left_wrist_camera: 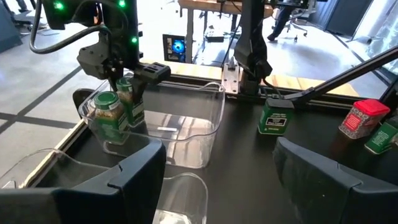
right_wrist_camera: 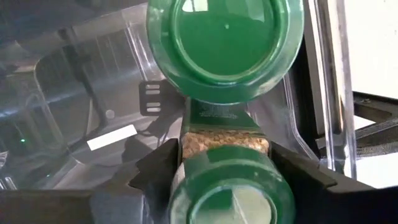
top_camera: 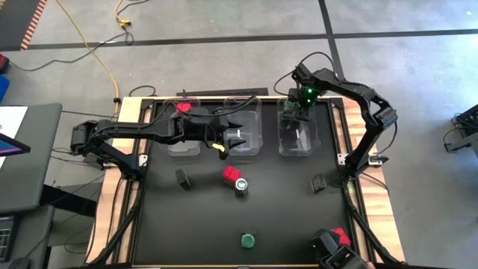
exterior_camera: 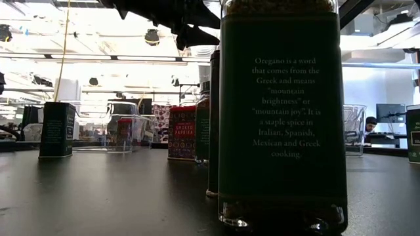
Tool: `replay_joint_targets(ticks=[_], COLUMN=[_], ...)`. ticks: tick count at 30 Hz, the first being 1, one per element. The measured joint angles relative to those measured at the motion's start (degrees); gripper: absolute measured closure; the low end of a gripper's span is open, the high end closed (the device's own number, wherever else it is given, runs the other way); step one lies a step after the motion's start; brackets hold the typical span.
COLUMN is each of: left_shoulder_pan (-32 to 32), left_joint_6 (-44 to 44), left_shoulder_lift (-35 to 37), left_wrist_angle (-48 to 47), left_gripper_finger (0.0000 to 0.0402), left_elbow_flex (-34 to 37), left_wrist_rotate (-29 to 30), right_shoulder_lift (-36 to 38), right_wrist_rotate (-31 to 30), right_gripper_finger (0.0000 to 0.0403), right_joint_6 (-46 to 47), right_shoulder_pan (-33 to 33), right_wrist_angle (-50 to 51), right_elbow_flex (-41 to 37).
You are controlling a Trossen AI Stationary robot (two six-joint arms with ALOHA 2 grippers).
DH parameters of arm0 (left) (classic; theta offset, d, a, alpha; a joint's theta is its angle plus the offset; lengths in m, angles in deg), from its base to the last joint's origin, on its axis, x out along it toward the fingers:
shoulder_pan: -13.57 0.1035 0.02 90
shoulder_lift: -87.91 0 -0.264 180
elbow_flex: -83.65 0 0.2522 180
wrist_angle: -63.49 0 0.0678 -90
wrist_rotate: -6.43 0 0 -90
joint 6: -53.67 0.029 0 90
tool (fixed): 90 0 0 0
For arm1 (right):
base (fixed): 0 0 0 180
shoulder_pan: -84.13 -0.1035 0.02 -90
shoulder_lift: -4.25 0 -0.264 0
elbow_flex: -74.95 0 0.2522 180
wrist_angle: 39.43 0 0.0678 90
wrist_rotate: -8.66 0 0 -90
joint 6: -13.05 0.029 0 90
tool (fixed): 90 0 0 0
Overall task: Sort spices by type
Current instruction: Put the green seasoning bottle into the right transparent bin
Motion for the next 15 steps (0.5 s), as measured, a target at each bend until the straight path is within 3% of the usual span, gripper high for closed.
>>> replay_joint_targets(ticks=[6, 15], left_shoulder_pan=[-0.1, -0.4], left_joint_6=[-0.6, -1.1], left_shoulder_lift=[0.0, 0.0], left_wrist_angle=[0.0, 0.0], left_gripper_finger=[0.0116, 0.0116], left_elbow_flex=[0.0, 0.0], left_wrist_rotate=[0.0, 0.0], right_shoulder_lift=[0.0, 0.0], right_wrist_rotate=[0.0, 0.0], right_gripper_finger=[0.017, 0.0155], right_joint_6=[0.4, 0.7], right_shoulder_pan=[0.0, 0.0], right_wrist_angle=[0.0, 0.0], right_elbow_flex=[0.0, 0.0])
